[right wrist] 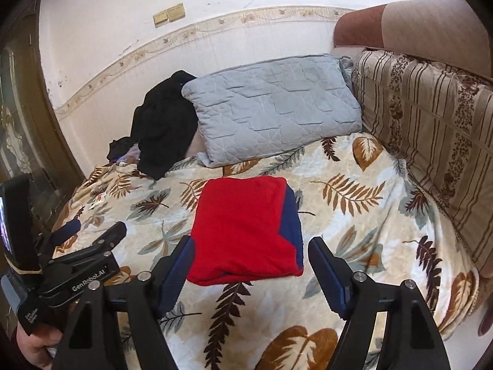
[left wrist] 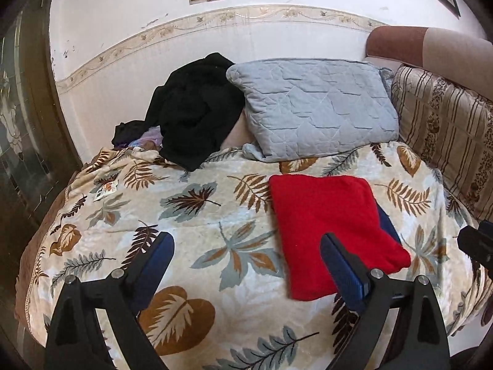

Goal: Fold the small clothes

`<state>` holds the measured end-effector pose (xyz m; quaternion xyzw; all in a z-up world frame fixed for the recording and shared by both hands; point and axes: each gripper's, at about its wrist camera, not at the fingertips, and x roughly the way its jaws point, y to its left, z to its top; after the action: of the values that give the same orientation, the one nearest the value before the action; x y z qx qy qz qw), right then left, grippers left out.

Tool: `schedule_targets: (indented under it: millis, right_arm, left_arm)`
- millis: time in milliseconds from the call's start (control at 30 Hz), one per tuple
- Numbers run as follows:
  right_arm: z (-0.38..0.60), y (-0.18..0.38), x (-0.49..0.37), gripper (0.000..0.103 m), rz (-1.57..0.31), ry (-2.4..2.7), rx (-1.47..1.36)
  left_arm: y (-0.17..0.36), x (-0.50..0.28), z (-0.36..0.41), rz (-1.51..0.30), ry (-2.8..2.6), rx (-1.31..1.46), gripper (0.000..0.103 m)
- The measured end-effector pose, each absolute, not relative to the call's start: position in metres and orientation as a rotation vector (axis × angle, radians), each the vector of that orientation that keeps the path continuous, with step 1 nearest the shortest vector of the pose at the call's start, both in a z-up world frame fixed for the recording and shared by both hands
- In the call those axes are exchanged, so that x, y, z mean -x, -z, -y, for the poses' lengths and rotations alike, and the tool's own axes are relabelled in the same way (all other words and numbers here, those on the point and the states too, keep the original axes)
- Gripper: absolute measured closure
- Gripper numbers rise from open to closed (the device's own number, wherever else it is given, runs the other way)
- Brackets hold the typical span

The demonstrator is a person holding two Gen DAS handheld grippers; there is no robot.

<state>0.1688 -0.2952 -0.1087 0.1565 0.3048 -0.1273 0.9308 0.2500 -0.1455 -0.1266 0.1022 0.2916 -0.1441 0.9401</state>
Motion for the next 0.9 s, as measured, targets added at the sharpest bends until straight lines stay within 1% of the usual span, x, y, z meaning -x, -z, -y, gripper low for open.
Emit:
schedule_targets:
  millis: [233, 600, 733, 900]
  right_arm:
    - [0.309, 0.128, -0.18, 0.025, -0.65, 0.267, -0.341]
    - [0.341, 0.166, -0.222, 0.025, -0.7, 0.294, -0.363]
    - [0.348, 0.18, -0.236, 0.025, -0.714, 0.267, -0.393]
    - [0.342, 0.186, -0.25, 0.025, -0.717, 0.274, -0.356]
  left_arm:
    - [0.145, -0.269, 0.15, -0.634, 0.299, -0.2, 0.008]
    - [0.202, -0.325, 0.166, -0.694, 0.226, -0.258, 0.008]
    - [0.204, -0.331, 0.167, -0.679, 0.234, -0.267, 0.008]
    - [0.203, -0.334, 0.164, -0.666, 0.234, -0.258, 0.008]
